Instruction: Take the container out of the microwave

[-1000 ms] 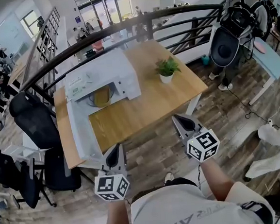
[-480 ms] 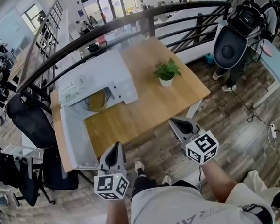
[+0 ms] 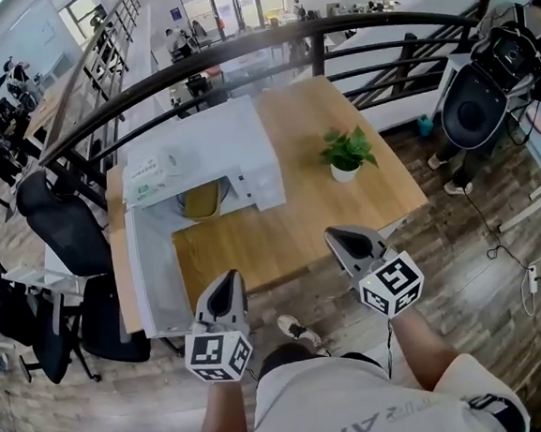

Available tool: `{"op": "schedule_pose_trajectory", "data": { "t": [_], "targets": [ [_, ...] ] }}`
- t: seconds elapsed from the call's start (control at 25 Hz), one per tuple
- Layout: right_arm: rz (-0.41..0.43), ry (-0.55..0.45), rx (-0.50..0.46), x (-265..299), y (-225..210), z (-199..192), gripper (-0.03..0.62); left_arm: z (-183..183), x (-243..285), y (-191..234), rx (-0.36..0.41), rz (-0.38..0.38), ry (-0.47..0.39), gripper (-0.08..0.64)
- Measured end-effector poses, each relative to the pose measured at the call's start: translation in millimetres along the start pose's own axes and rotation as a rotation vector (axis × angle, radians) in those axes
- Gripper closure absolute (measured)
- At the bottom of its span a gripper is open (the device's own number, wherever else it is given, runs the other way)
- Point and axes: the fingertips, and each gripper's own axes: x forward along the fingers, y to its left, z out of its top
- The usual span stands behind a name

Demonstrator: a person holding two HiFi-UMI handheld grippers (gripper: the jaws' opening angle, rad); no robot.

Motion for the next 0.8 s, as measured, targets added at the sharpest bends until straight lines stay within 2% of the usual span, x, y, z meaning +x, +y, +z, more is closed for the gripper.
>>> {"op": "schedule_pose_trajectory", "data": {
  "t": [0.16,0.36,0.52,0.8],
  "targets": [
    [0.107,0.030,-0.032,56.3,13.8,-3.3,0.571,-4.3,12.0,29.0,-0.022,0.046,-0.007,0.528],
    [0.243,0.068,-0.059,125.1,33.4,-3.2,0.571,-3.7,20.7,77.0,-0.074,0.140,-0.027,0.528],
    [0.305,0.077,-0.087,159.9,40.5,5.1,0.571,-1.2,31.0,111.3,-0.091,0.190,-0.033,0.528],
    [0.379,0.116,-0.121,191.3,50.3,-2.9,0.571,2.6,34.2,127.5,-0.102,0.246,-0.032,0.528]
  ]
}}
